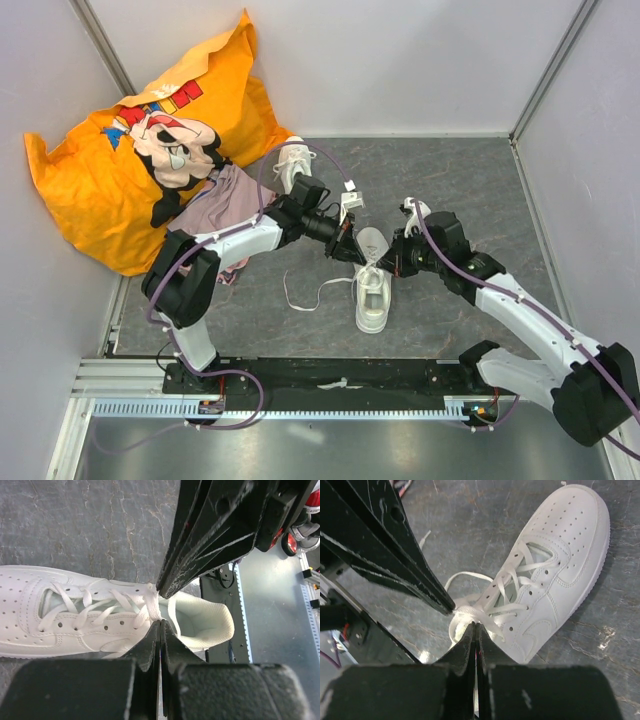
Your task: Tie the shoes
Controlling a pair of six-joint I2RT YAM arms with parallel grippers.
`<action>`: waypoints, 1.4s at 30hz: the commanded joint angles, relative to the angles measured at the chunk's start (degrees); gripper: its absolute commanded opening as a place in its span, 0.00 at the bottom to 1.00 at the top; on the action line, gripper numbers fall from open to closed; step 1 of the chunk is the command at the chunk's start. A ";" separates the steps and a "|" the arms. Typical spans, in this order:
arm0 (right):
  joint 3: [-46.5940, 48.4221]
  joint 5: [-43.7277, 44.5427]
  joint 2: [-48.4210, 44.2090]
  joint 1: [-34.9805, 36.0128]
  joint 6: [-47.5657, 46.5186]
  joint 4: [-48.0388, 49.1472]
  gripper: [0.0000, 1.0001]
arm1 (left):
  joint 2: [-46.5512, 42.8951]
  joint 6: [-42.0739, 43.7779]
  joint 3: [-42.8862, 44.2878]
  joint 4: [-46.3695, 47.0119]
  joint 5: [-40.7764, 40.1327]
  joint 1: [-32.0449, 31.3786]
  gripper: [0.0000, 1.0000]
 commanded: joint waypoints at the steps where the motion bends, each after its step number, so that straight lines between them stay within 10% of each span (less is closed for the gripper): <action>1: -3.45 1.59 -2.28 -0.30 8.54 8.04 0.00 | -3.05 -4.71 -1.30 3.72 2.66 -0.25 0.01; 42: -15.68 -10.54 -1.14 -6.27 31.13 25.01 0.00 | -2.44 -12.11 -7.72 10.93 -3.13 -2.89 0.02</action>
